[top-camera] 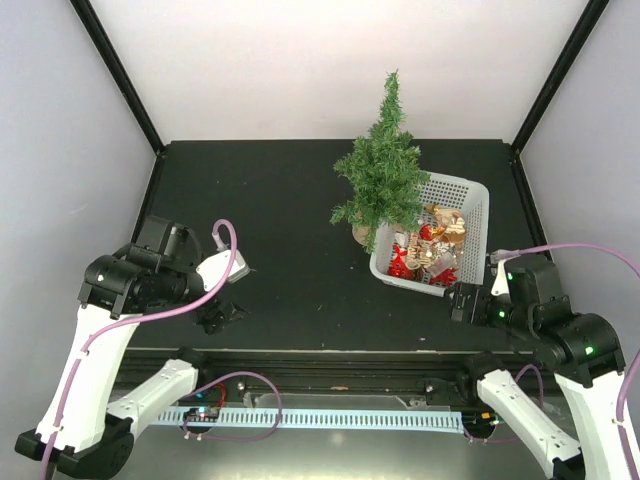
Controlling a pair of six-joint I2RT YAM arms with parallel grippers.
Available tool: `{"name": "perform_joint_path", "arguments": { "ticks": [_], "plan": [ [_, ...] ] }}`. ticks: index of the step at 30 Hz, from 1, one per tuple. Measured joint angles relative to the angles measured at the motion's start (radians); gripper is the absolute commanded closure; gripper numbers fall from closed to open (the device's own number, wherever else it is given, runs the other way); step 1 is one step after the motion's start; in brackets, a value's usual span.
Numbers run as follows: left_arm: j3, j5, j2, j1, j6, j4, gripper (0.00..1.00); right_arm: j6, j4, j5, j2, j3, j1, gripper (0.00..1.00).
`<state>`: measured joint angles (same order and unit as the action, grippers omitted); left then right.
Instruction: Decorate the small christmas tree
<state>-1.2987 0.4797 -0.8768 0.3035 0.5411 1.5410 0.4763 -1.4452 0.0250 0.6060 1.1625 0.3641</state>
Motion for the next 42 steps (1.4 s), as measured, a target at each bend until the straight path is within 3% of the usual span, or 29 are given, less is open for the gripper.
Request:
{"name": "perform_joint_path", "arguments": {
  "ticks": [28, 36, 42],
  "plan": [
    [0.014, -0.006, 0.028, 0.0, 0.0, 0.0, 0.01, 0.038, 0.034, 0.031, 0.037, -0.045, 0.0, 0.0],
    [0.022, -0.01, 0.026, 0.0, 0.0, -0.001, 0.01, 0.157, 0.161, 0.082, 0.185, -0.162, 0.0, 0.0],
    [0.025, -0.019, 0.041, -0.002, -0.002, -0.001, 0.01, 0.214, 0.267, 0.031, 0.356, -0.146, -0.007, 0.0]
  ]
}}
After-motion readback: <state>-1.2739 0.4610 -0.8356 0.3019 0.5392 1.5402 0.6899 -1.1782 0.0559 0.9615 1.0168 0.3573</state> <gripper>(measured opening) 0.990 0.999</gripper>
